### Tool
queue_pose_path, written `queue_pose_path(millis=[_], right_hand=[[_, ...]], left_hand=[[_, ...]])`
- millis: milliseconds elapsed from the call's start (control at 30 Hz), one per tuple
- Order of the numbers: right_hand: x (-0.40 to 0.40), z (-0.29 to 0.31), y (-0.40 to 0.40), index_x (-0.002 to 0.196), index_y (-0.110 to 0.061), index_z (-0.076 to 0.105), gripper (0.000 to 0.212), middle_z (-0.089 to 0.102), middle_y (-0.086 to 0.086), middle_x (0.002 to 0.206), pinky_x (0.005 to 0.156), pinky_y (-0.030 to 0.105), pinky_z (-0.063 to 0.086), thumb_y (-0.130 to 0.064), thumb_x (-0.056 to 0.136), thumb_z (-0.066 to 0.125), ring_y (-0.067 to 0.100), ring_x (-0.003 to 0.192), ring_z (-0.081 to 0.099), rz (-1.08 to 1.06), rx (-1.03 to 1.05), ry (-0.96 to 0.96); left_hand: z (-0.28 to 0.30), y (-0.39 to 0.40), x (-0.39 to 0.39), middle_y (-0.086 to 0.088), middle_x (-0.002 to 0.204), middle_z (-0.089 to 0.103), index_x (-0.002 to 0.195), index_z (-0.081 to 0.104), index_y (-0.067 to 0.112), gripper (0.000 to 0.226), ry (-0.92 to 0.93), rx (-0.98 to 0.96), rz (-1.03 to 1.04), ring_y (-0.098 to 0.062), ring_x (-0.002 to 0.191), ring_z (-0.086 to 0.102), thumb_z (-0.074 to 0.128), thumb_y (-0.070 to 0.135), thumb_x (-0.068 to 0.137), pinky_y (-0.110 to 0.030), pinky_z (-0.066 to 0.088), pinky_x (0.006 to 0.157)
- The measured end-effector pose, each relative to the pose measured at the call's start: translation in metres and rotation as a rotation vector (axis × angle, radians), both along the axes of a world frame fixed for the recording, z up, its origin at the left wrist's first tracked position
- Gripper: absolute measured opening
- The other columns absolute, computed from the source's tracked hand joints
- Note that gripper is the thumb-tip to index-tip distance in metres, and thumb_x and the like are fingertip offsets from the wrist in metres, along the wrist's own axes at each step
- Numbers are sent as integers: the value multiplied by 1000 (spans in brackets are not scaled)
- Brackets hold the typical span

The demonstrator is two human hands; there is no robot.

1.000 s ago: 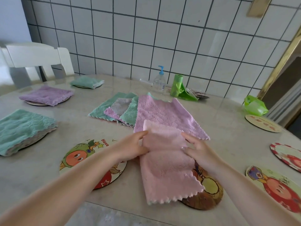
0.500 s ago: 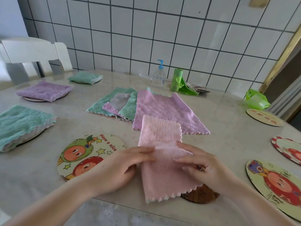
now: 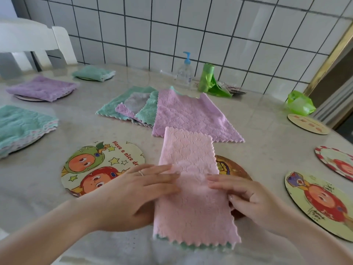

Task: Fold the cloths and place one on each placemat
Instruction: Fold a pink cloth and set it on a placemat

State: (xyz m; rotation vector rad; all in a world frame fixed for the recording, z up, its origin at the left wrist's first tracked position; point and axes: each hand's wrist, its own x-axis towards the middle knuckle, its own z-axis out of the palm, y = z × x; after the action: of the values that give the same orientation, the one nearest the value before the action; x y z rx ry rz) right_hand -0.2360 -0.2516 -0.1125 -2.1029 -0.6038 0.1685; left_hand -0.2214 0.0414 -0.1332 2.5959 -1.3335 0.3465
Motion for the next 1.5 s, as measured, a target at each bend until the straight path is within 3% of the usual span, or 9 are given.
queue_pose_path(millis=[367,500,600,767,967,1100,1233,1333,1500], right_hand=[[-18,-19,-10,120,-33,59,36,52,-3,135,103,41,35,-23,92,40,18,125,46,130,-616,-891],[-17,-38,-15,117,-40,62,32,64,-11,122,113,45,26,-41,98,36,9,119,55,115,-532,-686],[-14,-14,-4,93,-55,60,16,67,-23,84,74,19,50,-48,89,47,-4,76,62,-9,-333,-508],[33,1,14,70,-34,59,23,50,-13,54,51,19,31,-22,89,55,1,52,40,-369,0,-242],[87,1,22,86,-28,56,8,62,-10,67,52,15,36,-22,92,55,5,56,55,-481,-56,-61],[102,1,25,137,-26,39,48,65,-3,111,64,16,43,-26,92,54,0,78,58,-515,-177,13],[109,-1,26,139,-29,36,52,64,-2,110,68,19,43,-24,91,55,5,83,59,-504,-201,-5],[109,-5,25,137,-36,38,50,66,-11,96,67,16,44,-25,91,54,0,80,60,-515,-180,-47],[100,-2,24,134,-43,39,49,59,-14,115,77,11,38,-35,90,56,-9,96,52,-463,-118,-40]], left_hand=[[-4,1,-4,16,138,49,133,46,32,38,23,-5,-200,2,134,34,34,30,98,-28,31,111],[-13,5,-2,14,117,65,119,58,36,26,300,-284,-42,-5,109,60,50,34,94,-25,48,94],[3,-4,3,18,83,68,96,58,51,33,492,-423,115,-3,72,64,31,66,86,-21,51,65],[25,-24,45,-12,66,52,80,53,-7,52,673,-677,286,-11,62,48,53,44,89,-35,44,60],[30,-35,86,5,76,64,94,56,22,5,806,-808,388,-3,68,64,55,18,93,-18,52,62],[22,-31,95,12,99,62,144,19,35,66,769,-696,447,-1,94,58,56,32,90,-16,43,82],[20,-32,94,15,129,49,138,42,26,51,675,-574,420,4,113,48,57,33,90,-10,35,86],[18,-34,93,13,120,55,131,52,24,48,601,-523,442,8,84,57,64,34,85,-13,44,78],[13,-38,82,15,115,48,126,52,33,60,409,-405,489,-2,93,53,54,61,73,-22,45,83]])
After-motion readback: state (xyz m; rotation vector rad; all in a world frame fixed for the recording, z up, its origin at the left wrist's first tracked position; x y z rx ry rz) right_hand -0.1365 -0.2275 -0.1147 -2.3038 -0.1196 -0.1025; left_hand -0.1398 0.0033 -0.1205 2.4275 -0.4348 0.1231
